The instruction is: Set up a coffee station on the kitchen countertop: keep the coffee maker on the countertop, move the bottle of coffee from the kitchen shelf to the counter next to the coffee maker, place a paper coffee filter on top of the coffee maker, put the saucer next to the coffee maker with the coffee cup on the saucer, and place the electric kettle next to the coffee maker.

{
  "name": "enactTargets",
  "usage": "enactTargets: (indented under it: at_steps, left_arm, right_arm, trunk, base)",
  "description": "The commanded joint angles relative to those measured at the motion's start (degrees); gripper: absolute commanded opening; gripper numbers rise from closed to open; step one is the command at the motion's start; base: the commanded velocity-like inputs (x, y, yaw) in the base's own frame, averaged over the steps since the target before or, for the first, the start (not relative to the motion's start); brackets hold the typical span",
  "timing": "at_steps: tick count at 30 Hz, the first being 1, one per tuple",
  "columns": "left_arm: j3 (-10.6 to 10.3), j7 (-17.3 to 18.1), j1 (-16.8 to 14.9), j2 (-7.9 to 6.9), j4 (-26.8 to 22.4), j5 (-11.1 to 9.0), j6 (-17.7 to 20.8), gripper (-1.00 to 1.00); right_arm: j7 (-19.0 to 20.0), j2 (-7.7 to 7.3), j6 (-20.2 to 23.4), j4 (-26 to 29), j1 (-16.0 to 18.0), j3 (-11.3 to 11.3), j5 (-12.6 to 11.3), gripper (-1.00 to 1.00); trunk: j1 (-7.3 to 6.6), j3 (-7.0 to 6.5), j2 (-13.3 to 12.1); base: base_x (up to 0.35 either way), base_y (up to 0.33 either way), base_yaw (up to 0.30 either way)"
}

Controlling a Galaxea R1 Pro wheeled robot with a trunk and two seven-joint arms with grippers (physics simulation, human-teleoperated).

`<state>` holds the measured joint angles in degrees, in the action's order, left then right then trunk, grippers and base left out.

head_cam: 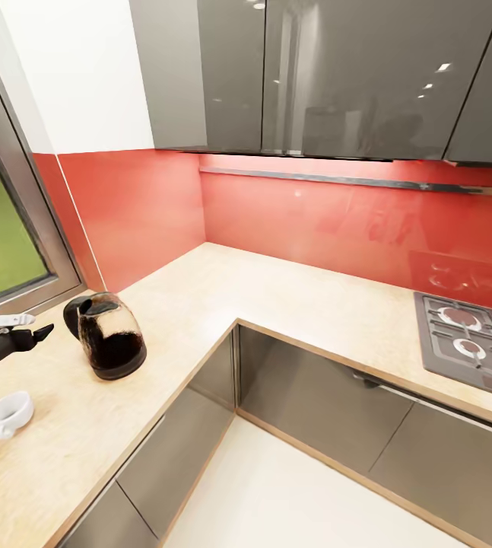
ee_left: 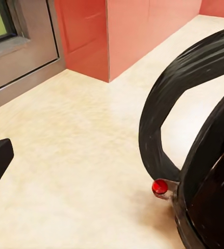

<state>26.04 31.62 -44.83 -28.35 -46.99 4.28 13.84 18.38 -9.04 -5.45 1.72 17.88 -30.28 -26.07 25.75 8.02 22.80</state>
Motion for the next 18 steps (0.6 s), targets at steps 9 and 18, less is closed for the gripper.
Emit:
enactTargets:
  at_steps: [9, 18]
  left_arm:
    - [0.24, 0.46, -0.08, 0.05, -0.03, 0.46, 0.31, 1.00]
    - [0.31, 0.46, -0.06, 0.05, 0.04, 0.47, 0.29, 1.00]
  right_arm:
    - [0.24, -0.02, -0.17, -0.05, 0.05, -0.48, -0.56, 1.00]
    - [0.25, -0.02, -0.17, -0.05, 0.05, -0.48, -0.56, 1.00]
  trunk:
    - [0.03, 0.12, 0.12]
    - [0.03, 0.12, 0.12]
  base:
    - [0.173, 0.001, 0.000]
    - [0.034, 0.000, 0.000]
